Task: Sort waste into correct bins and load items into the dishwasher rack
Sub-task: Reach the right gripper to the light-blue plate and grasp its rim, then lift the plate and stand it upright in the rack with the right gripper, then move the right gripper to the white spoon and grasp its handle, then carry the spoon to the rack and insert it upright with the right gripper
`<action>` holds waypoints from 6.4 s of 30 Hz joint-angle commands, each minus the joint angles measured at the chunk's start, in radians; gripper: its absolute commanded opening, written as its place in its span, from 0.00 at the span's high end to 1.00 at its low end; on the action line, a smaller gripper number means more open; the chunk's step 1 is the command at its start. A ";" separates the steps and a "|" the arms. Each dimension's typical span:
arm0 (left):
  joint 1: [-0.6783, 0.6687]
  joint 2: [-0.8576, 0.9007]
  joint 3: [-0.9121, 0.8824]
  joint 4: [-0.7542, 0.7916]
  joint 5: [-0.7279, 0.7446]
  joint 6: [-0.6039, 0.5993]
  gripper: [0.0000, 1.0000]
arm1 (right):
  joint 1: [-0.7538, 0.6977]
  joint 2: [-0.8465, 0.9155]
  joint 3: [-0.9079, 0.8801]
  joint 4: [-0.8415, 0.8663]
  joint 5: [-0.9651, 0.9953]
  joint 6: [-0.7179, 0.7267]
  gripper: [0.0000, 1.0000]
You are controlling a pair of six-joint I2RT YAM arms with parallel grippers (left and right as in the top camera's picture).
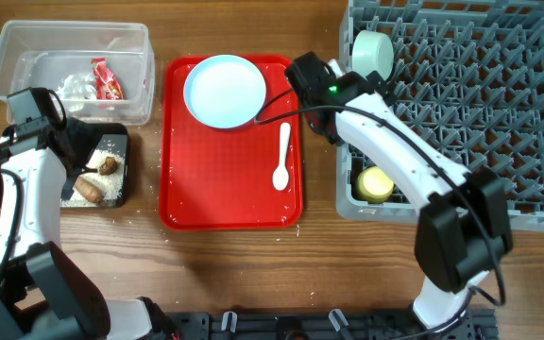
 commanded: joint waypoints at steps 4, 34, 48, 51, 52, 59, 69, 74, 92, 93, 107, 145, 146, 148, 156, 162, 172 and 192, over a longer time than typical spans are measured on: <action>0.003 -0.009 0.011 0.000 -0.003 -0.002 0.00 | 0.004 -0.204 0.102 0.196 -0.744 0.012 0.00; 0.003 -0.009 0.011 0.000 -0.003 -0.002 0.00 | 0.052 0.374 0.069 0.649 -0.846 1.028 0.96; 0.003 -0.009 0.011 0.000 -0.003 -0.002 0.00 | 0.004 -0.400 0.078 0.423 0.048 0.339 0.96; 0.003 -0.009 0.011 0.000 -0.003 -0.002 0.00 | -0.007 -0.455 0.078 0.403 0.350 0.141 0.96; 0.003 -0.009 0.011 0.000 -0.003 -0.002 0.00 | -0.017 -0.457 0.078 0.377 0.437 0.082 0.96; 0.003 -0.009 0.011 0.000 -0.003 -0.002 0.00 | -0.160 -0.350 0.073 0.177 0.479 -0.050 0.96; 0.003 -0.009 0.011 0.000 -0.003 -0.002 0.00 | -0.265 -0.098 0.073 0.171 0.355 -0.100 0.96; 0.003 -0.009 0.011 0.000 -0.003 -0.002 0.00 | -0.287 -0.053 0.073 0.160 0.146 -0.100 0.96; 0.003 -0.009 0.011 0.000 -0.003 -0.002 0.00 | -0.273 -0.380 0.111 0.225 -1.047 0.047 0.14; 0.003 -0.009 0.011 0.000 -0.003 -0.002 0.00 | -0.273 -0.381 0.111 0.257 -1.171 0.105 0.17; 0.003 -0.009 0.011 0.000 -0.003 -0.002 0.00 | -0.042 -0.014 0.076 0.245 -0.983 0.592 0.44; 0.003 -0.009 0.011 0.000 -0.003 -0.002 0.00 | 0.038 0.274 0.060 0.132 -0.968 0.275 0.52; 0.003 -0.009 0.011 0.000 -0.003 -0.002 0.00 | 0.038 0.274 0.060 0.125 -0.967 0.287 0.55; 0.003 -0.009 0.011 0.000 -0.003 -0.002 0.00 | 0.038 0.274 0.060 0.104 -0.940 0.336 0.57; 0.003 -0.009 0.011 0.000 -0.003 -0.002 0.00 | 0.038 0.274 0.037 0.120 -0.902 0.390 0.65; 0.003 -0.009 0.011 0.000 -0.003 -0.002 0.00 | 0.037 0.274 -0.042 0.187 -0.899 0.355 0.74; 0.003 -0.009 0.011 0.000 -0.003 -0.002 0.00 | 0.037 0.270 -0.041 0.227 -0.861 0.289 0.96; 0.003 -0.009 0.011 0.000 -0.003 -0.002 0.00 | -0.380 -0.385 0.078 -0.031 -0.703 0.678 0.96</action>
